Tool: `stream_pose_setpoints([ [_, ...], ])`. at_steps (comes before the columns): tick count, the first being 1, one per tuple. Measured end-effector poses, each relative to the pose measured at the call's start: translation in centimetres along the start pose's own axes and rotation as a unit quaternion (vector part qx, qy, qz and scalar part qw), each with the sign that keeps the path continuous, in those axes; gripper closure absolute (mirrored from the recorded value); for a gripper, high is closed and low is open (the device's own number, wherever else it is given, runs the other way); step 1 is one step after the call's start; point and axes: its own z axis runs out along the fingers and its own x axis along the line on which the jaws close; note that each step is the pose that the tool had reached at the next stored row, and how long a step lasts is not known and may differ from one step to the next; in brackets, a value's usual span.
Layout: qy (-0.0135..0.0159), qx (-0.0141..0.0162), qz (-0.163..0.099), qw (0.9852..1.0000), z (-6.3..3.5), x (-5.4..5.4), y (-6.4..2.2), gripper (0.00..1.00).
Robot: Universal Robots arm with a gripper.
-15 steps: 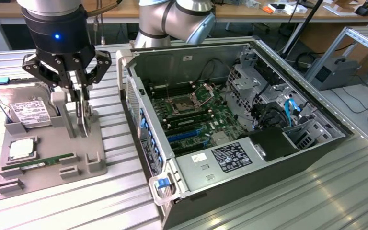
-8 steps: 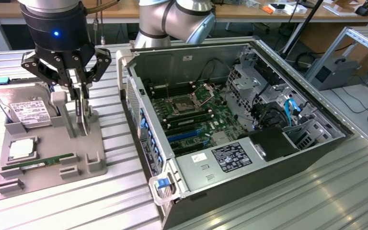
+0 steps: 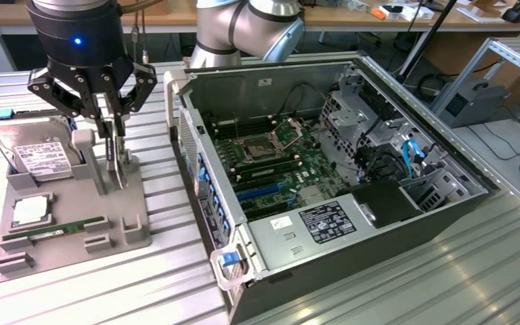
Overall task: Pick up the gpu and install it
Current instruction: 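Pick up the gpu and move the gpu toward the slot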
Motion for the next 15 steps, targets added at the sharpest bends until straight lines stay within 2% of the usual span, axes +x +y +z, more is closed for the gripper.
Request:
stream_pose_setpoints([
  [15, 0.0, 0.0, 0.0, 1.0, -0.74, -0.02, 0.03, 0.73],
])
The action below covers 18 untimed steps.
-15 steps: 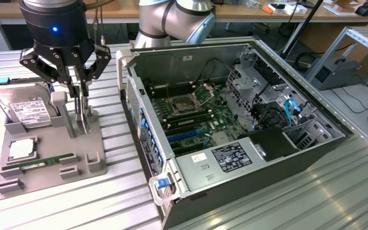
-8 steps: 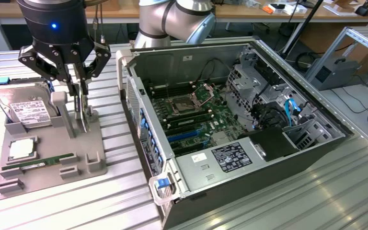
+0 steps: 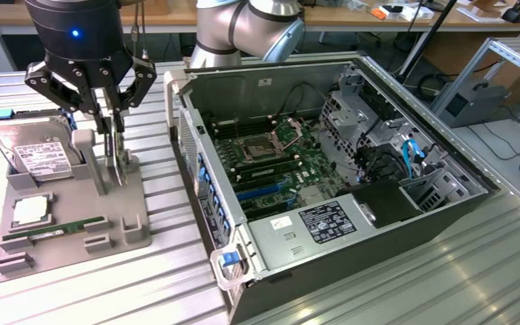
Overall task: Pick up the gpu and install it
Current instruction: 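Pick up the gpu and move the gpu toward the slot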
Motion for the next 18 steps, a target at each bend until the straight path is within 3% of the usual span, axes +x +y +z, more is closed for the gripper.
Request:
stream_pose_setpoints([
  [18, 0.0, 0.0, 0.0, 1.0, -1.0, -0.03, 0.04, 0.73],
])
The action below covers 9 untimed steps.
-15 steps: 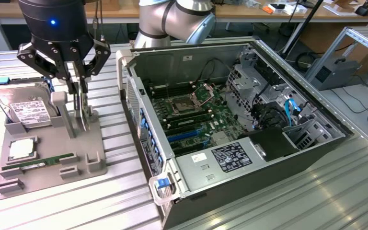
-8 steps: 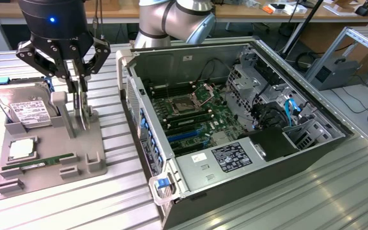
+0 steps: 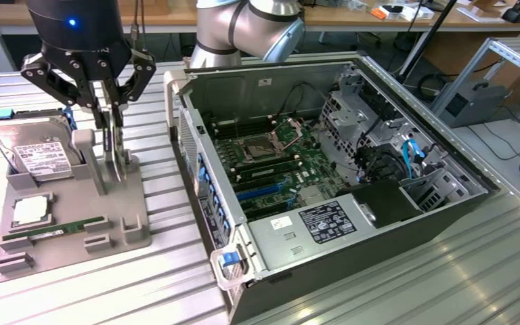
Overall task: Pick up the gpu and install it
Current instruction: 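Pick up the gpu and move the gpu toward the slot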
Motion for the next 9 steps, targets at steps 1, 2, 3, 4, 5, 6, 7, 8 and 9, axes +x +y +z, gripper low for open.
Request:
stream_pose_setpoints([
  [1, 0.0, 0.0, 0.0, 1.0, -0.03, 0.0, 0.0, 0.73],
  [2, 0.0, 0.0, 0.0, 1.0, -0.06, 0.0, 0.0, 0.73],
  [3, 0.0, 0.0, 0.0, 1.0, -0.13, 0.0, 0.0, 0.73],
  [4, 0.0, 0.0, 0.0, 1.0, -0.19, 0.0, 0.01, 0.73],
  [5, 0.0, 0.0, 0.0, 1.0, -0.26, -0.01, 0.01, 0.73],
  [6, 0.0, 0.0, 0.0, 1.0, -0.33, -0.01, 0.01, 0.73],
  [7, 0.0, 0.0, 0.0, 1.0, -0.39, -0.01, 0.01, 0.73],
  [8, 0.0, 0.0, 0.0, 1.0, -0.47, -0.01, 0.02, 0.73],
  [9, 0.0, 0.0, 0.0, 1.0, -0.51, -0.01, 0.02, 0.73],
])
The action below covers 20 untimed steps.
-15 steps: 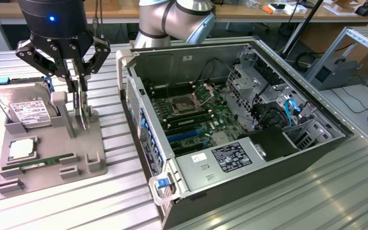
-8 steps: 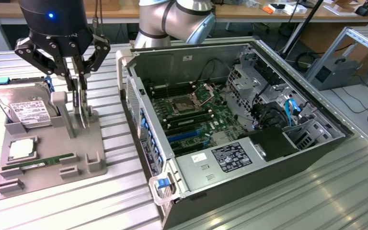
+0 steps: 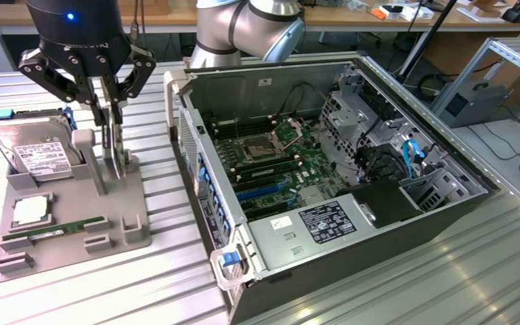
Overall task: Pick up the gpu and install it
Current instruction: 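Pick up the gpu and move the gpu toward the slot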
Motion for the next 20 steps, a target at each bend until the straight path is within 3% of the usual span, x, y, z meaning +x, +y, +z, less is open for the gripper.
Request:
stream_pose_setpoints([
  [20, 0.0, 0.0, 0.0, 1.0, -0.97, -0.02, 0.04, 0.73],
])
